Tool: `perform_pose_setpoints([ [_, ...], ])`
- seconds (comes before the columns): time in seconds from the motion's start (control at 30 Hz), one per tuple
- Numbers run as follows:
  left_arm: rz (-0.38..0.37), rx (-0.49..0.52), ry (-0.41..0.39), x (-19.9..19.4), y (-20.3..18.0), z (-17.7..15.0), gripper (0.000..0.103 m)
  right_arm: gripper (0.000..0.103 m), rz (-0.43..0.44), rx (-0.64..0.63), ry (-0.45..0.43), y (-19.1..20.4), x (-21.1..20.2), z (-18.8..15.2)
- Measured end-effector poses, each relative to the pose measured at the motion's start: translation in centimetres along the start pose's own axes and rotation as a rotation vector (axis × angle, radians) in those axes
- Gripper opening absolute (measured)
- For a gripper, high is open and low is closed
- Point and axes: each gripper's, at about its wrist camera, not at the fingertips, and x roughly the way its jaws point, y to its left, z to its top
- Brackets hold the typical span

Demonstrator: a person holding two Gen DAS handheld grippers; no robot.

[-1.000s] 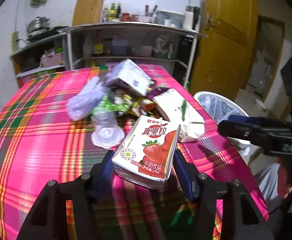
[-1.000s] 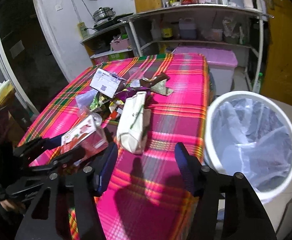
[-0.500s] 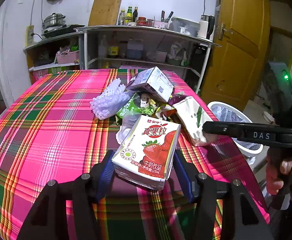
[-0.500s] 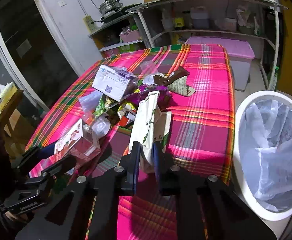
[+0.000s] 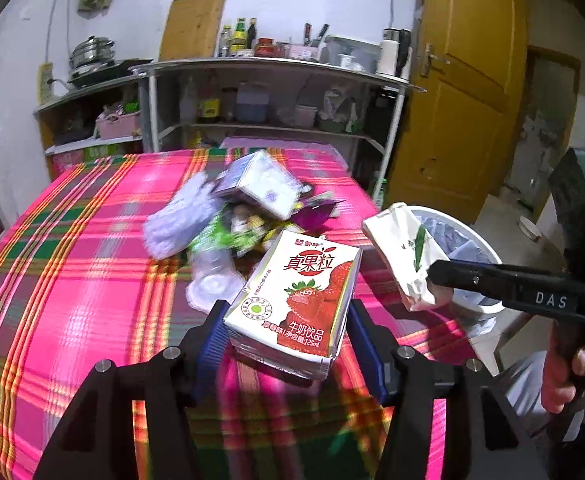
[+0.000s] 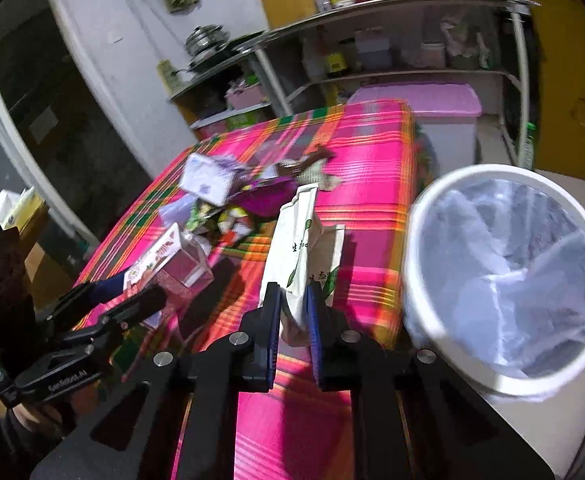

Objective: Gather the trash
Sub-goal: 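Grasp the white paper bag with the right gripper while the left gripper lifts the carton, then carry the carton and paper bag over the white bin and open both grippers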

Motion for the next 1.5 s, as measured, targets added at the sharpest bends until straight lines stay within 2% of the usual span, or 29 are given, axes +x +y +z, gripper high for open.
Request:
perform_pose_setpoints([
  [0.4, -0.126, 0.111, 0.007, 4.5, -8.0, 3.8, 0.059, 0.014, -0.153, 0.139, -0.070, -7.8, -4.4, -0.8],
  [0.7, -0.209, 0.176, 0.052, 8.9, -13.4, 5.1, 0.059, 0.015, -0.226, 0.227, -0.052, -12.6, -5.0, -1.6],
  [0.9, -0.235, 0.199, 0.098, 11.8, -15.3, 5.4, 0.059, 0.016, -0.247, 0.258, -0.034, -14.5, -4.9, -2.2],
  [1.13, -0.256, 0.194, 0.156, 13.8, -16.2, 5.2, 0.060, 0.017, -0.261, 0.265, -0.038, -15.2, -5.0, -2.3],
  [1.5, -0.262, 0.123, 0.105, 10.7, -14.2, 5.0, 0.062, 0.017, -0.249, 0.190, -0.086, -11.9, -7.2, -2.2],
])
